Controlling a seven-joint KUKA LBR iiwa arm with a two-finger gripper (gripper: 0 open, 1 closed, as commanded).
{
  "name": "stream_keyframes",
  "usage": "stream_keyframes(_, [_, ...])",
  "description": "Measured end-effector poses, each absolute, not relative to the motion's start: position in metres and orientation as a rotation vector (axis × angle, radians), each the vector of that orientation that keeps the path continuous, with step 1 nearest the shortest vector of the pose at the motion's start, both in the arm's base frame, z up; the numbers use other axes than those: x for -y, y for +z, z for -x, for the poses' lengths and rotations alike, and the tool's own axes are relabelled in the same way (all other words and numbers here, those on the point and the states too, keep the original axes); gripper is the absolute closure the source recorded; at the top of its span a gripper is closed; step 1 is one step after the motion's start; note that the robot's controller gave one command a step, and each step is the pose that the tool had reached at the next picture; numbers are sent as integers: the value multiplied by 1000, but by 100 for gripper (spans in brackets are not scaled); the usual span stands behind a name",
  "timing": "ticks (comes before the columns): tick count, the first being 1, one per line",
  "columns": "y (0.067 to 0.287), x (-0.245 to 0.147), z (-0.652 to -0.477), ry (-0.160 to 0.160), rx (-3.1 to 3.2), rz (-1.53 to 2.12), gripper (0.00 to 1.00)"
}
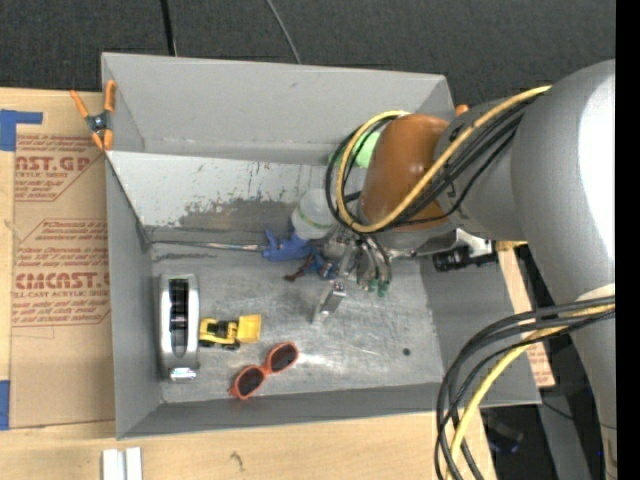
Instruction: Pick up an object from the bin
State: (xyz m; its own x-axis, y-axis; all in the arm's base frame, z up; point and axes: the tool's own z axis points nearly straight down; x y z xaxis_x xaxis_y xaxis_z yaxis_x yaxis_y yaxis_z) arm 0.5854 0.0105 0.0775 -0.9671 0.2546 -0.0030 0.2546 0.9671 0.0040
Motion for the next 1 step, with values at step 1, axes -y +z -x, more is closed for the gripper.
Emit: stream_keyframes(1, [100,2,-561,1,-3082,-616,0])
